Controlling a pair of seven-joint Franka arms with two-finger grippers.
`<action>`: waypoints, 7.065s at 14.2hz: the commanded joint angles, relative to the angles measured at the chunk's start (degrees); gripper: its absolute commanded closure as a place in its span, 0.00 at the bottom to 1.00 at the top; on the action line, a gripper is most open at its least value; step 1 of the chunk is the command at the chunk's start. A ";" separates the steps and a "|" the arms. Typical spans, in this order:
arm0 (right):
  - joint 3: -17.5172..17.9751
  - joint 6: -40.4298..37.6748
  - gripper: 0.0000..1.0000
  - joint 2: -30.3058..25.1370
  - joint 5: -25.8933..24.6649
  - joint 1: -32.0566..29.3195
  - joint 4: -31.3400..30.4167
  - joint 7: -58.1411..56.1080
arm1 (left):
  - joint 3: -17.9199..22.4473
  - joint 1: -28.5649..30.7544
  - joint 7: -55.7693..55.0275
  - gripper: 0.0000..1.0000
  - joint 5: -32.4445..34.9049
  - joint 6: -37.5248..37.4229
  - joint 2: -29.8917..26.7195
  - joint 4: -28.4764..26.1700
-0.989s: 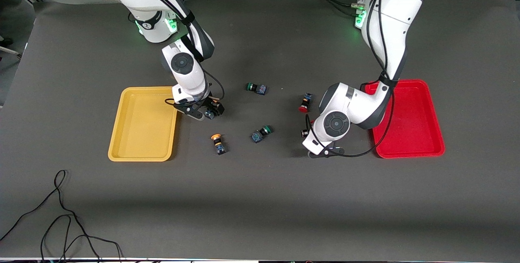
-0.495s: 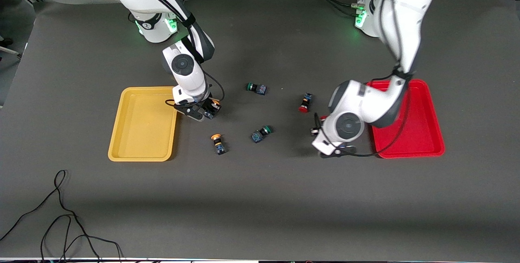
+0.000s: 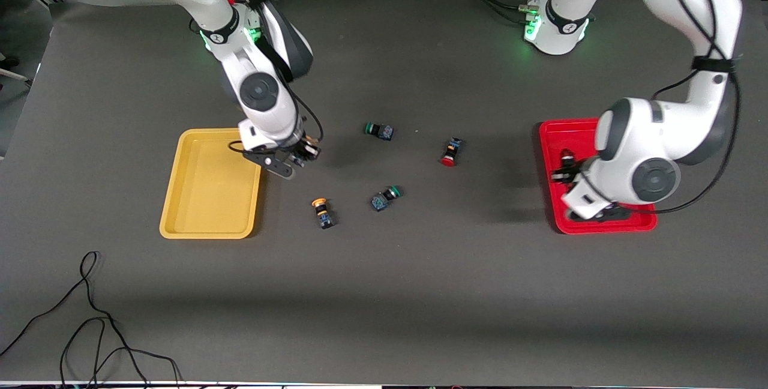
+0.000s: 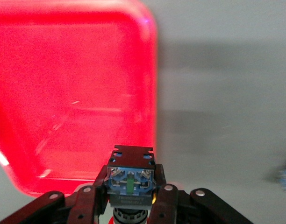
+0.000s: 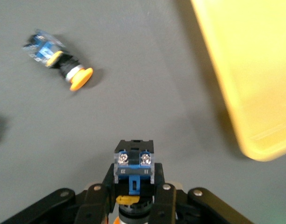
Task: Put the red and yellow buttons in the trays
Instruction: 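Carry the red button into the red tray and open the left gripper, then lower the yellow button into the yellow tray and open the right gripper, then grasp a second red and yellow button with the left and right grippers, then lower the red button into the red tray and open the left gripper, then place the yellow button in the yellow tray while the left gripper withdraws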
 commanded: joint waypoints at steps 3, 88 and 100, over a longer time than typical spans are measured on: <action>-11.72 -17.75 0.72 -8.28 -0.14 0.14 7.94 -25.79 | -0.17 3.95 1.04 1.00 5.59 13.49 -7.05 -17.63; -43.57 2.90 0.84 24.05 35.62 13.24 -1.47 -76.75 | -5.98 11.64 12.38 0.00 1.48 -17.59 -23.04 11.96; -55.24 -21.50 0.00 21.59 31.86 13.94 18.71 -69.29 | 4.14 1.42 11.94 0.00 2.09 -19.79 -21.64 14.60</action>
